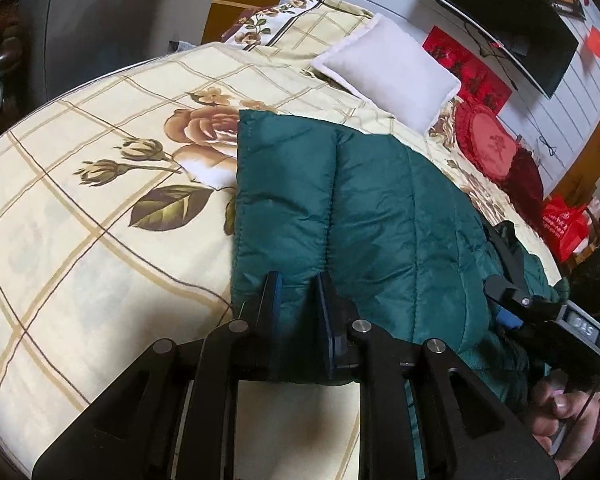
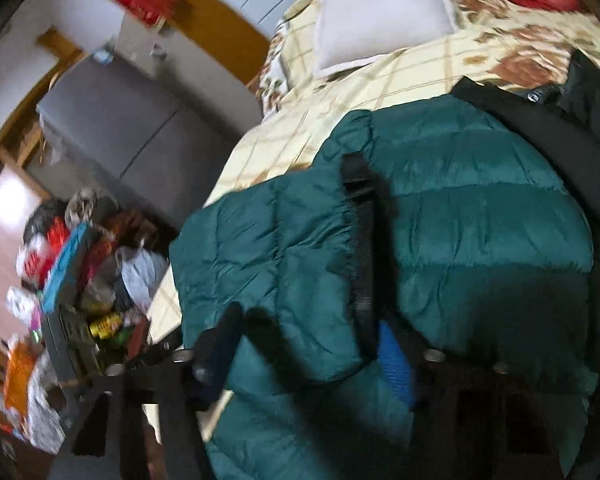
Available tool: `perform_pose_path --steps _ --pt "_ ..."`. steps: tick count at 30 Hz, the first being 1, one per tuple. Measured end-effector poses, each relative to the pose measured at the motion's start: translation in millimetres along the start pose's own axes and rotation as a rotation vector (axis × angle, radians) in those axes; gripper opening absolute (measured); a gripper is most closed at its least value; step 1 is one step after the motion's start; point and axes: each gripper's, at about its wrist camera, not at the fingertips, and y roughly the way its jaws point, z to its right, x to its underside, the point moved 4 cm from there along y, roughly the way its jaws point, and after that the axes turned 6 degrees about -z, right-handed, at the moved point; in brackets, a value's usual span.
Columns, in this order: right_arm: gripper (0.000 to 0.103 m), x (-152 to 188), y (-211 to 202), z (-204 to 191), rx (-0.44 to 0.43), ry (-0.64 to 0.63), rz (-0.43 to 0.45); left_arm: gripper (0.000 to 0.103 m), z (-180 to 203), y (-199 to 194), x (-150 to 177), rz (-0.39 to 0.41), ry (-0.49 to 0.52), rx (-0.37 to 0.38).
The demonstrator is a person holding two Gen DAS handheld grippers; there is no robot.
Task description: Fold large clothes
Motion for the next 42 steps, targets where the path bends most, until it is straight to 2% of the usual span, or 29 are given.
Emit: perform_pose_path --steps 2,3,7,9,12,16,20,23,25,27,28,33,36,38,39,42 --pt "0.01 2 -13 -5 0.007 -0.029 0.033 0.017 -2 -3 0 -0.001 -0.009 0.008" --pt "0.008 2 -18 -8 0.02 -0.047 0.049 0.017 -2 -4 -1 0.0 -0.016 0.013" --pt "0.006 1 -50 -12 0.048 -0.089 0.114 0.017 -3 -9 1 0.008 -0.034 -0.006" --pt "0.006 2 -65 -11 0.079 -0.105 0.133 0.017 -3 -11 1 0.006 -0.044 0.01" --pt "0.005 3 -96 1 0.173 -0.117 0.159 0.017 3 -17 0 0.016 -0.029 0.005" --pt "0.005 3 -156 46 0.3 -0.048 0.209 0.017 18 -21 -1 0.019 -0.01 0.021" --pt "0.005 6 -217 92 0.387 0.032 0.253 0.017 40 -19 0 0.018 0.024 0.036" --pt "0.005 10 -246 119 0.449 0.071 0.258 0.017 58 -18 -1 0.023 0.069 0.028" --pt "0.005 13 -253 130 0.464 0.088 0.257 0.017 70 -16 -3 0.025 0.105 0.021" --pt "0.005 17 -253 140 0.444 0.092 0.218 0.017 84 -12 -7 0.021 0.14 0.013" --pt "0.005 20 -253 144 0.47 0.088 0.207 0.017 93 -10 -8 0.014 0.16 0.014" --pt "0.005 27 -256 149 0.459 0.098 0.234 0.017 127 4 -14 -0.006 0.261 -0.01" --pt "0.005 20 -253 147 0.501 0.039 0.219 0.017 140 13 -13 -0.008 0.29 -0.017" --pt "0.005 14 -254 138 0.524 -0.031 0.243 0.017 146 21 -10 0.005 0.308 -0.06" --pt "0.005 12 -254 138 0.52 -0.038 0.247 0.017 147 26 -8 -0.002 0.31 -0.073" --pt "0.005 5 -249 155 0.544 -0.016 0.224 0.017 146 47 5 -0.083 0.302 -0.036"
